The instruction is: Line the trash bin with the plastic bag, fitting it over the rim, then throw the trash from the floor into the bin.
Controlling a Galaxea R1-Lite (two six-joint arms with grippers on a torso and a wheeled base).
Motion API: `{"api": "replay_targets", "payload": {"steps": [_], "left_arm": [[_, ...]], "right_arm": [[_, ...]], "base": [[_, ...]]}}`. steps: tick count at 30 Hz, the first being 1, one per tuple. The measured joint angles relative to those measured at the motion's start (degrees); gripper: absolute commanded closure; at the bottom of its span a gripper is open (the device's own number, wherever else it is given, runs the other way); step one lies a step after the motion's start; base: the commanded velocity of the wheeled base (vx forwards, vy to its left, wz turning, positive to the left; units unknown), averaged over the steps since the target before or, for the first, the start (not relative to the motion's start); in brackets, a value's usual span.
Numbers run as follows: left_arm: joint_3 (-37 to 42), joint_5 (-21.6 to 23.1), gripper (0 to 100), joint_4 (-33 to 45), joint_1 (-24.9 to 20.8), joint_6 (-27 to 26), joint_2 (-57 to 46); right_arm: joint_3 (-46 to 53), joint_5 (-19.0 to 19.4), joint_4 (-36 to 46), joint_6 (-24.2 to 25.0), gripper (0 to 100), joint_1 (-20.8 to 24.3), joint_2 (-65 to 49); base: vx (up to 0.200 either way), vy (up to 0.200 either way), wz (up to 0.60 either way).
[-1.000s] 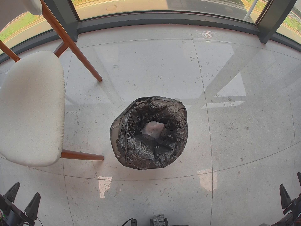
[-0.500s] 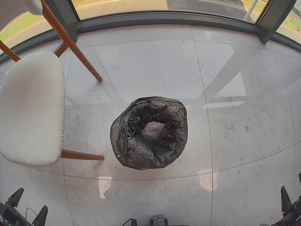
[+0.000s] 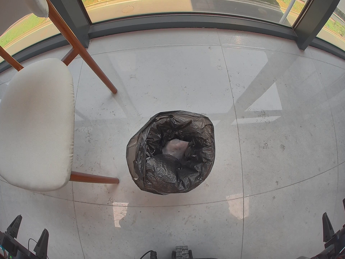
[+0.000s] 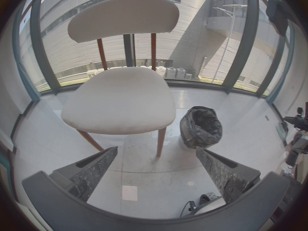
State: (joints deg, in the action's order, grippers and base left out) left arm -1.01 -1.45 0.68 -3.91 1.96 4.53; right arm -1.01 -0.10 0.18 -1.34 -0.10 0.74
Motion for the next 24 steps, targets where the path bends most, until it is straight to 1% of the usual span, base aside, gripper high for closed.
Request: {"api": "replay_targets", "payload": {"steps": [5, 8, 10, 14, 17, 19, 20, 22, 24], "left_arm": [[0.0, 0.8, 0, 0.0, 7.7, -1.0, -0.1], [0.0, 2.0, 0, 0.0, 9.6, -2.1, -0.2], [0.0, 2.6, 0, 0.0, 9.2, -2.6, -0.4], [0.0, 3.0, 0, 0.1, 5.1, -3.1, -1.3], [0.0, 3.0, 0, 0.1, 3.0, -3.1, -2.3], [0.0, 2.9, 0, 0.1, 2.9, -3.1, -2.8], [0.0, 2.7, 0, 0.0, 3.0, -3.0, -3.0], [0.0, 2.5, 0, 0.0, 3.0, -2.6, -3.3], [0.0, 2.3, 0, 0.0, 3.0, -1.9, -3.5]], "right_arm": [[0.0, -0.2, -0.1, 1.7, 0, 0.0, 0.0], [0.0, -0.5, 0.0, 2.6, 0, 0.0, 0.0], [0.0, -0.6, 0.0, 2.9, 0, -0.3, 0.2], [0.0, -0.5, -0.1, 2.8, 0, -0.8, 0.8], [0.0, 0.5, -0.2, 0.6, 0, -0.5, 0.6], [0.0, 1.8, -0.2, -0.9, 0, -0.1, 0.4], [0.0, 1.8, -0.2, -1.0, 0, 0.0, 0.4], [0.0, 1.1, -0.2, 0.0, 0, 0.1, 0.3], [0.0, -1.3, -0.3, 2.3, 0, 0.2, 0.2]], "base": [[0.000, 0.000, 0.00], [0.000, 0.000, 0.00], [0.000, 0.000, 0.00], [0.000, 0.000, 0.00], [0.000, 0.000, 0.00], [0.000, 0.000, 0.00], [0.000, 0.000, 0.00], [0.000, 0.000, 0.00], [0.000, 0.000, 0.00]]}}
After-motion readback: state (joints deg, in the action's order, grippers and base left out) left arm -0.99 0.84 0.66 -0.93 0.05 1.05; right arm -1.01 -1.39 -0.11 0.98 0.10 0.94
